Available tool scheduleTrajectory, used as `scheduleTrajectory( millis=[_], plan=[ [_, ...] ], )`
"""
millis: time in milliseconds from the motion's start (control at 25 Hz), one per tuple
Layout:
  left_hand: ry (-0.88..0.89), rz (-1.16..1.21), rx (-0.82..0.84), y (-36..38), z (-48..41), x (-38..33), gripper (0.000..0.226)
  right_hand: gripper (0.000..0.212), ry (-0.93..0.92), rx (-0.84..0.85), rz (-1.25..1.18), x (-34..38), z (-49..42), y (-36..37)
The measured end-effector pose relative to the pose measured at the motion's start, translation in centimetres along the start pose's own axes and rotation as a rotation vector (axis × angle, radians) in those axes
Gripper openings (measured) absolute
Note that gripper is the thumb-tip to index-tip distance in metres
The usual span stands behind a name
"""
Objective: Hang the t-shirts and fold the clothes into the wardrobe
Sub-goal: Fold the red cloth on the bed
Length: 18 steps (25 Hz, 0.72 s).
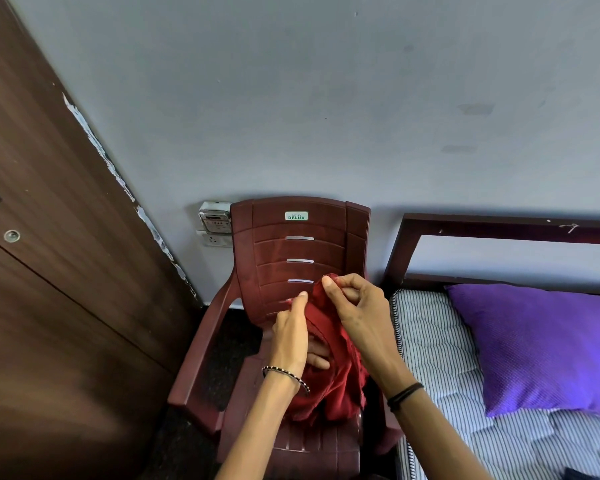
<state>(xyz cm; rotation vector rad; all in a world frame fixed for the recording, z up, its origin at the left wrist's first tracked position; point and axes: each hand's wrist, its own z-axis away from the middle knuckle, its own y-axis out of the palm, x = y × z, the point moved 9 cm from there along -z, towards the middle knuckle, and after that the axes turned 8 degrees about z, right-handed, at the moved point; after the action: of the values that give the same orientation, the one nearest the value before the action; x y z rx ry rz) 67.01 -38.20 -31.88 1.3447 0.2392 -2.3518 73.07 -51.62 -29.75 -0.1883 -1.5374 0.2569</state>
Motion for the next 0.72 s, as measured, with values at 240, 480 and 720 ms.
scheduleTrajectory(
  millis=[240, 480, 720],
  plan=[
    [-0.052, 0.112, 0.021, 0.1, 0.8, 0.4, 0.035, 0.020, -0.094, -0.020, 0.116, 1.9, 0.9, -0.2],
    [-0.080, 0.067, 0.052, 0.4, 0.2, 1.5, 0.054, 0.012, -0.237, 0.163, 0.181, 2.7, 1.7, 1.4],
    [-0.114, 0.062, 0.037, -0.5, -0.9, 1.7, 0.052, 0.024, -0.301, 0.443, 0.324, 2.2, 2.3, 2.6]
  ],
)
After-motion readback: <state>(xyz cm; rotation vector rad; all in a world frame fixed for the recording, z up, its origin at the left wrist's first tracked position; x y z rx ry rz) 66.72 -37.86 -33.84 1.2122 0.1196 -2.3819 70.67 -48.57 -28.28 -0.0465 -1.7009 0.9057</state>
